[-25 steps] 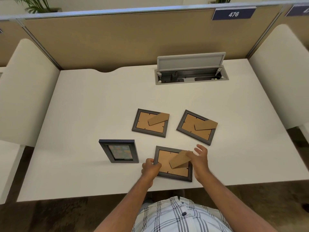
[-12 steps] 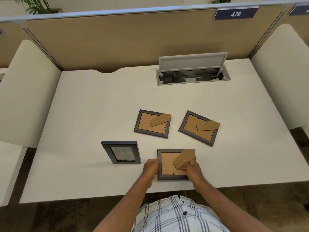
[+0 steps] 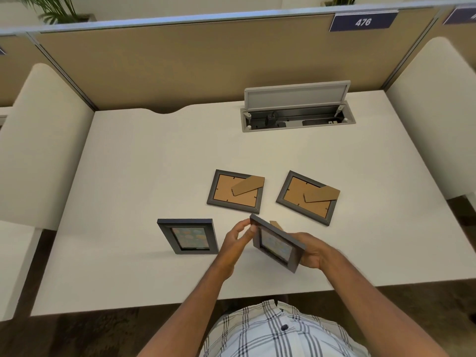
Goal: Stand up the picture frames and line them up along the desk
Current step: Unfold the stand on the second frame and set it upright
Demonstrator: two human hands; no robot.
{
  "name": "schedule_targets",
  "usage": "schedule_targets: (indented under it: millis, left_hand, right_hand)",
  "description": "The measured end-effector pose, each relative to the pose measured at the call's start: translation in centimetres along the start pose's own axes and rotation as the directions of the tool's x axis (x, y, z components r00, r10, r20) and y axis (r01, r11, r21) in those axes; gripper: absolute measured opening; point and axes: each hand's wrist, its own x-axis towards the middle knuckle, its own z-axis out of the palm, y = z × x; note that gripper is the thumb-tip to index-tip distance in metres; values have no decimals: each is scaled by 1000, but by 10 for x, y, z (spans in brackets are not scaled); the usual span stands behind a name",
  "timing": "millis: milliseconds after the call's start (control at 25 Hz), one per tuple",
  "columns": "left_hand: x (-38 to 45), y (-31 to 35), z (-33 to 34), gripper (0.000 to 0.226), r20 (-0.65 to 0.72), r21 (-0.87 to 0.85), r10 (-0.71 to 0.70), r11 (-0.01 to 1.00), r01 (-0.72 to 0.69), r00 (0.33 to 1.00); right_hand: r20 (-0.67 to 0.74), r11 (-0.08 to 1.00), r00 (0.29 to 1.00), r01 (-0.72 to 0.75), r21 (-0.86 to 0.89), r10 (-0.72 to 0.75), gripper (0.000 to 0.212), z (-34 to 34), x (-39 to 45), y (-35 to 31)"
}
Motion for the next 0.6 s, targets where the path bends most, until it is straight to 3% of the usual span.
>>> schedule_targets:
  millis: [120, 400, 480, 600]
  left_hand:
    - [1, 1, -4, 42, 40, 28, 28, 999, -29, 999]
    - [-6, -13, -11, 31, -36, -14, 39, 999, -40, 999]
    - [-8, -18, -10, 34, -52, 1, 31, 1000, -31, 998]
    - [-10, -18, -10, 57, -88, 4, 34, 999, -34, 996]
  right_hand:
    - [-7, 999, 999, -33, -31, 33, 30, 11, 10, -3]
    - [5, 999, 999, -41, 8, 41, 44, 17, 29, -14]
    - [48, 997, 996, -81, 6, 81, 44, 19, 33, -17]
    - [51, 993, 992, -118, 3, 118, 54, 24, 37, -21]
